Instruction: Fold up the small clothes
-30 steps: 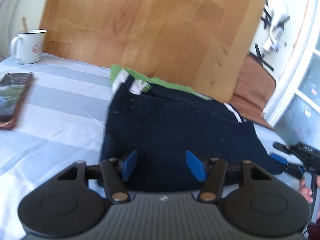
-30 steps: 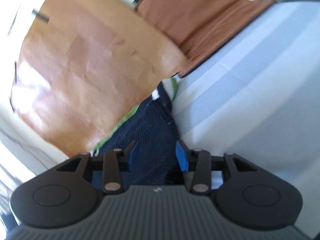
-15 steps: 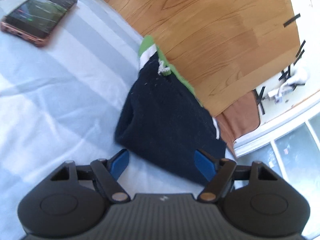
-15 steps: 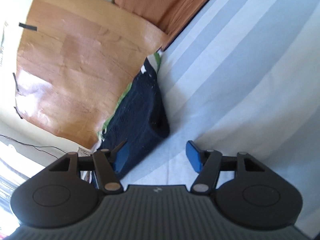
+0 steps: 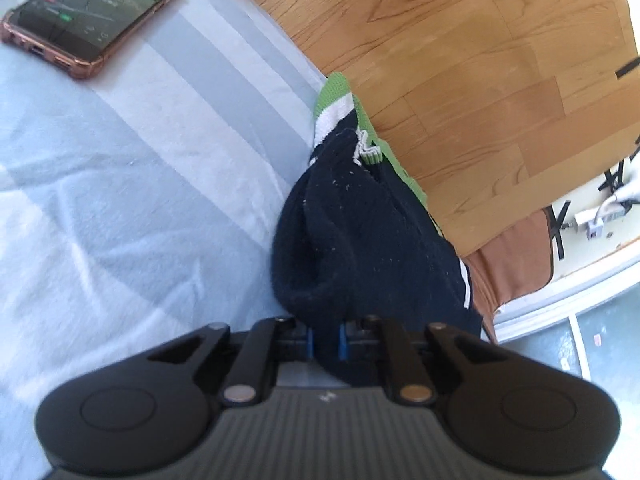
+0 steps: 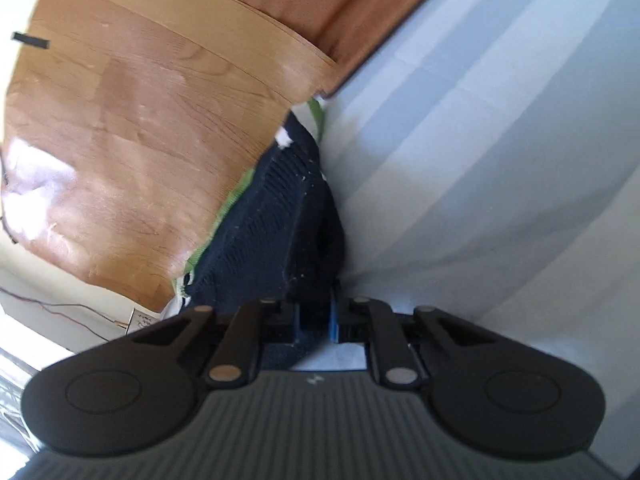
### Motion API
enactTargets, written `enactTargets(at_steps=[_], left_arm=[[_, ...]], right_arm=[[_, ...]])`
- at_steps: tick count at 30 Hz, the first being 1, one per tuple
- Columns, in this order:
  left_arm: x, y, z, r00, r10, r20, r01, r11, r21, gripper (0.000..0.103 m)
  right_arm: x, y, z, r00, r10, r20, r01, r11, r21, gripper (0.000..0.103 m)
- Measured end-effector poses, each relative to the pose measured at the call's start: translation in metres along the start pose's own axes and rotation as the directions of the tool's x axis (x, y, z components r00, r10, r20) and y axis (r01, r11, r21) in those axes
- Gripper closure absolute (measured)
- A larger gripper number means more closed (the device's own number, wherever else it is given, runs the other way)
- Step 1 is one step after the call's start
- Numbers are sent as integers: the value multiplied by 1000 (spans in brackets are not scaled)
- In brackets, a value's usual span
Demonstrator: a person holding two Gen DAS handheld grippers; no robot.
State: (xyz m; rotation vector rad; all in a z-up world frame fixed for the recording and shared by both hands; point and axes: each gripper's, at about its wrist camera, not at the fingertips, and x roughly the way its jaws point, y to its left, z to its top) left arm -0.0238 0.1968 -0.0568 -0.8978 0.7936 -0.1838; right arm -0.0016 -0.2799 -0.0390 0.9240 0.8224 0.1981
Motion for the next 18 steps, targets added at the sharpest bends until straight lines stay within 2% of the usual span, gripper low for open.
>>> enactTargets(at_steps=[4, 8, 13, 15, 17, 18], left_arm=[[-23, -7, -2, 1000, -12, -9, 12, 1000, 13, 94], [-49, -20, -13, 1000, -13, -28, 16, 995, 97, 94], [-71, -17, -50, 995, 70, -67, -56, 979, 197, 92], [-71, -10, -56, 990, 119, -75, -102, 974, 204, 89], [-78, -5, -54, 992, 115, -57, -102, 976, 194, 83], [-84, -3, -50, 994, 106, -39, -97, 977, 188, 81]], right_arm=[[-31, 10, -3, 999, 43, 7, -43, 998, -40, 89], [-70, 24, -3, 999, 47, -8, -48, 994, -102, 89], [-94, 19, -24, 996, -22, -85, 7, 986, -169, 85], [-98, 10, -25, 995, -85, -58, 73, 980, -183, 66], [-105, 6, -15, 986, -161, 36, 165, 967, -194, 52], [-109, 5, -6, 982, -173, 73, 184, 966, -183, 52]])
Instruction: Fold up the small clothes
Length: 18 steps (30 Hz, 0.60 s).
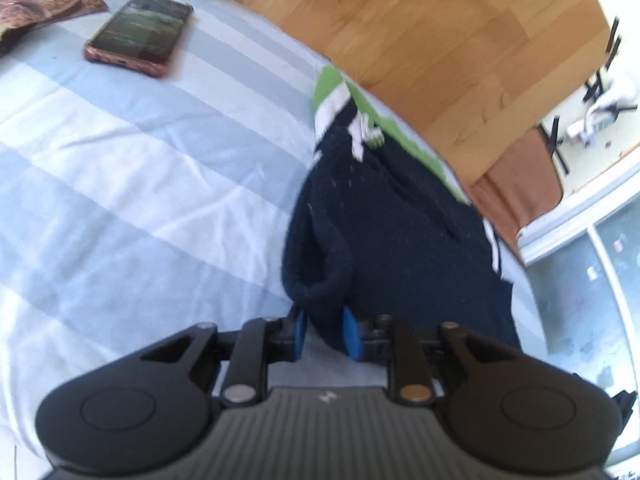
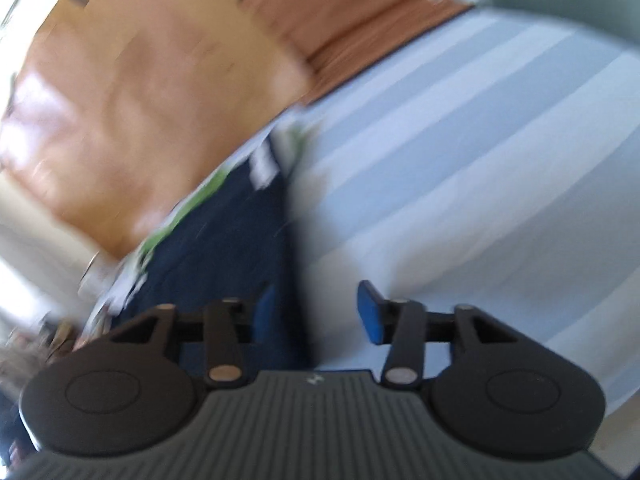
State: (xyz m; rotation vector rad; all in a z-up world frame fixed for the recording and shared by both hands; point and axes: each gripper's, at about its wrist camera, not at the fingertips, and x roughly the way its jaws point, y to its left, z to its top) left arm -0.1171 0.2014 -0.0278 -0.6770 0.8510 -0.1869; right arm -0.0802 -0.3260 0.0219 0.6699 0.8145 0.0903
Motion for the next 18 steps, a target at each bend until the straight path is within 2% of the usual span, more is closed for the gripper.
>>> enactTargets(at_steps=[2, 5, 7, 10, 13, 17, 18], left_arm=[[-11, 4, 4, 999, -13, 47, 13, 1000, -6, 76], [-21, 4, 9, 991, 11, 135, -11, 1000, -3, 75], [-26, 1, 11, 986, -11, 169, 11, 1000, -2, 75], [-25, -6, 17, 980, -64, 188, 61, 998, 22, 75], [-10, -21, 20, 980, -92, 176, 83, 995, 61, 75], [24, -33, 22, 988, -107, 109, 96, 991, 97, 75], [33, -35, 21, 991, -97, 91, 88, 991, 105, 76]], right_arm=[[-5, 0, 17, 999, -1, 50, 1, 1000, 2, 53], [-1, 24, 37, 995, 18, 95, -8, 994, -106, 53], [11, 45, 48, 995, 47, 86, -30, 983, -182, 53], [43, 73, 62, 995, 99, 30, -88, 963, -255, 53], [93, 99, 81, 992, 122, -32, -126, 954, -272, 52], [171, 134, 105, 980, 130, -153, -167, 950, -263, 39], [190, 142, 110, 976, 119, -181, -164, 954, -253, 39]])
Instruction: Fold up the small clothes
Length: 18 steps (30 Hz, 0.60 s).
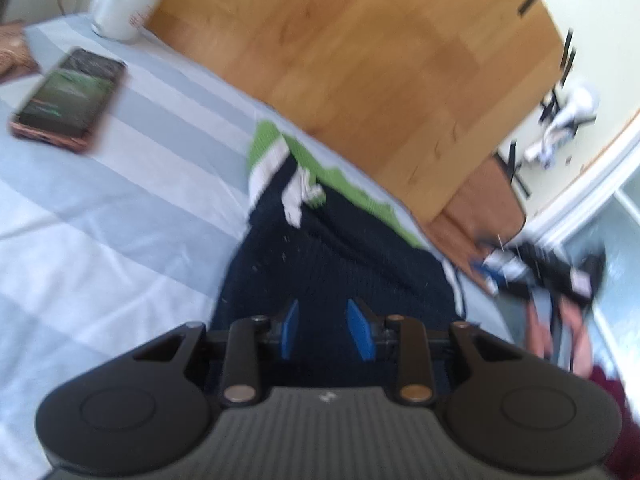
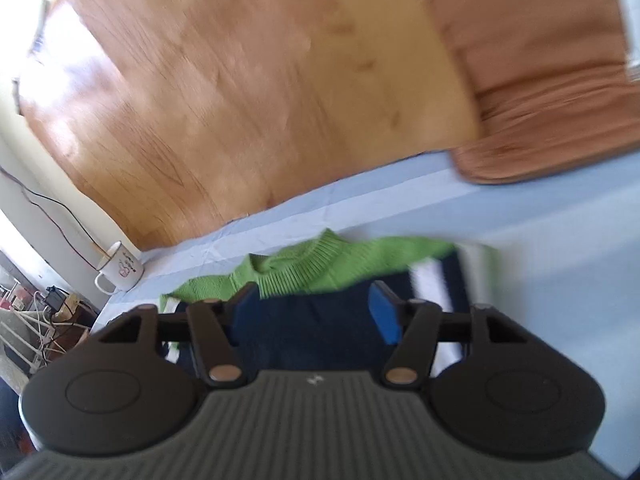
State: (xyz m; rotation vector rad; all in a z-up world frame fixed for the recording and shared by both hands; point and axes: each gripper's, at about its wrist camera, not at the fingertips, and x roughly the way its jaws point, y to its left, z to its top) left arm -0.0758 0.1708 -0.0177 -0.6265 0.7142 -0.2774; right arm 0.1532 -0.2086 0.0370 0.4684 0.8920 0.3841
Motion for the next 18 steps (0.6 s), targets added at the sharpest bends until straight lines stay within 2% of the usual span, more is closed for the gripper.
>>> enactTargets(at_steps=[3, 6, 10, 13, 17, 18], left_arm=[[23, -1, -6, 998, 30, -54, -29, 999, 16, 76], [24, 0, -9, 999, 25, -45, -23, 999, 35, 77], [22, 14, -8, 999, -7, -51, 6, 1000, -14, 83], [21, 19, -7, 998, -28, -56, 26, 999, -39, 83], [19, 16, -8, 998, -16, -58, 15, 1000, -15, 83], [19, 15, -7, 998, -15, -58, 14, 1000, -14, 83]], right_arm=[[45, 6, 24, 998, -33, -46, 35, 999, 37, 39], [76, 14, 34, 993, -84, -80, 84, 996, 2, 38], [112, 20, 35, 976, -174, -131, 165, 983, -75, 38], [130, 20, 31, 967, -197, -159, 181, 977, -109, 40], [127, 35, 22, 960, -243, -136, 200, 943, -267, 89], [122, 36, 24, 966, -226, -129, 185, 945, -270, 92]])
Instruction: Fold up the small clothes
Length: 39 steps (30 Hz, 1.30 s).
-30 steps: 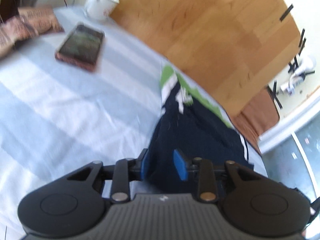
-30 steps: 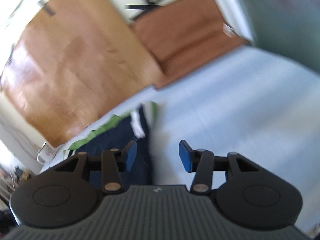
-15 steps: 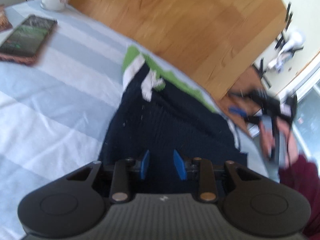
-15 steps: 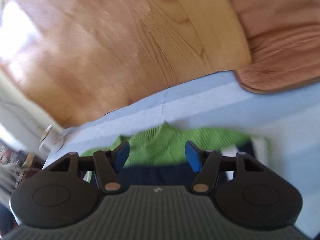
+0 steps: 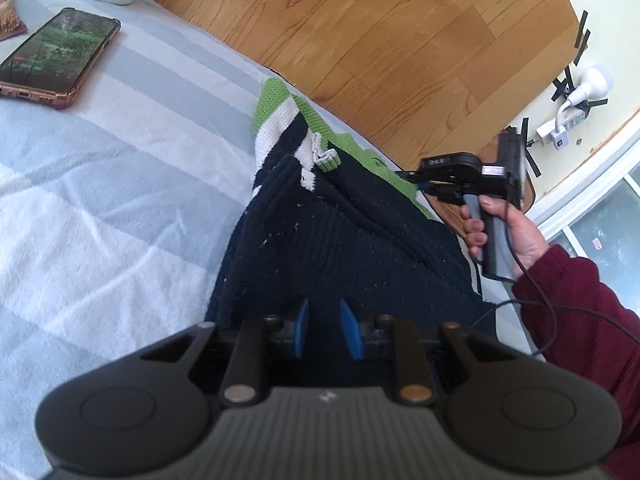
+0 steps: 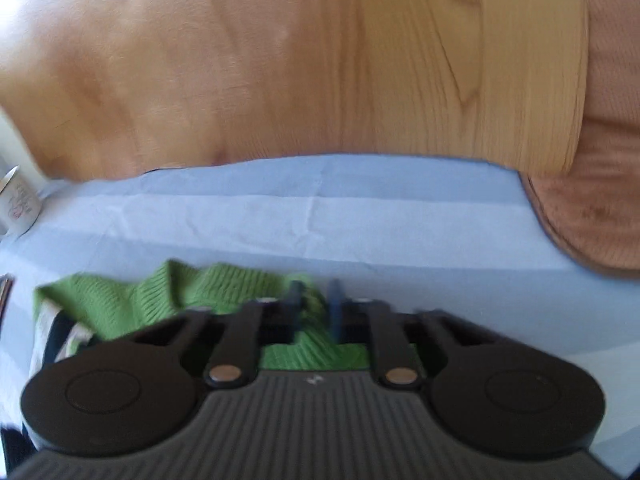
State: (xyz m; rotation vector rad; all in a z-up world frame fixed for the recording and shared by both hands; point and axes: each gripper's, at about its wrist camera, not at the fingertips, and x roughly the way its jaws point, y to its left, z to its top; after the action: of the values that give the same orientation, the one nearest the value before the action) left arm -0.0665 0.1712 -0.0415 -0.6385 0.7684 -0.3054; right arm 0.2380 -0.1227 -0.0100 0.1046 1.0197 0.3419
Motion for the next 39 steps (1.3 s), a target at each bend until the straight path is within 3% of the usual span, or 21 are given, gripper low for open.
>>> enactTargets(at_steps=[7, 14, 17, 19, 22, 23, 24, 27, 30, 32, 35, 37, 39], left_arm=[[-4, -3, 3, 1000, 23, -5, -23, 1000, -17, 80], [-37, 4, 4, 997, 44, 55, -42, 998, -51, 65], [-55, 16, 3, 996, 14, 87, -6, 996, -93, 56], [-67, 23, 1, 994, 3, 113, 10, 994, -112, 44], [-76, 28, -1, 991, -17, 129, 34, 991, -129, 38], [-77, 28, -1, 991, -22, 129, 40, 990, -136, 35], [-77, 27, 0, 992, -26, 126, 44, 989, -141, 28], [-78, 18, 2, 991, -40, 125, 54, 992, -111, 23], [-75, 6, 3, 990, -55, 129, 65, 995, -75, 11], [-72, 1, 5, 990, -57, 128, 67, 995, -70, 11], [-66, -2, 9, 991, -65, 120, 76, 993, -87, 10], [-63, -5, 12, 992, -60, 112, 71, 993, -95, 10], [-63, -7, 15, 992, -51, 111, 62, 993, -96, 14]], right_arm=[[-98, 11, -26, 983, 116, 141, -101, 989, -109, 94], [-204, 41, -128, 941, 277, 196, -210, 928, -306, 94], [-232, 47, -188, 935, 301, 186, -219, 905, -365, 94], [-230, 51, -223, 950, 270, 159, -192, 902, -387, 95], [-212, 42, -254, 963, 262, 60, -230, 920, -316, 91], [-211, 37, -258, 962, 265, 62, -238, 929, -283, 90], [-214, 34, -259, 959, 273, 81, -244, 935, -258, 84], [-233, 20, -250, 934, 296, 200, -260, 948, -186, 62], [-238, 18, -235, 910, 318, 265, -292, 947, -134, 62], [-228, 25, -223, 896, 343, 283, -317, 939, -133, 62], [-202, 49, -205, 878, 390, 277, -362, 920, -148, 62], [-183, 66, -196, 855, 455, 248, -426, 890, -164, 62], [-162, 89, -192, 843, 525, 118, -501, 845, -187, 64]])
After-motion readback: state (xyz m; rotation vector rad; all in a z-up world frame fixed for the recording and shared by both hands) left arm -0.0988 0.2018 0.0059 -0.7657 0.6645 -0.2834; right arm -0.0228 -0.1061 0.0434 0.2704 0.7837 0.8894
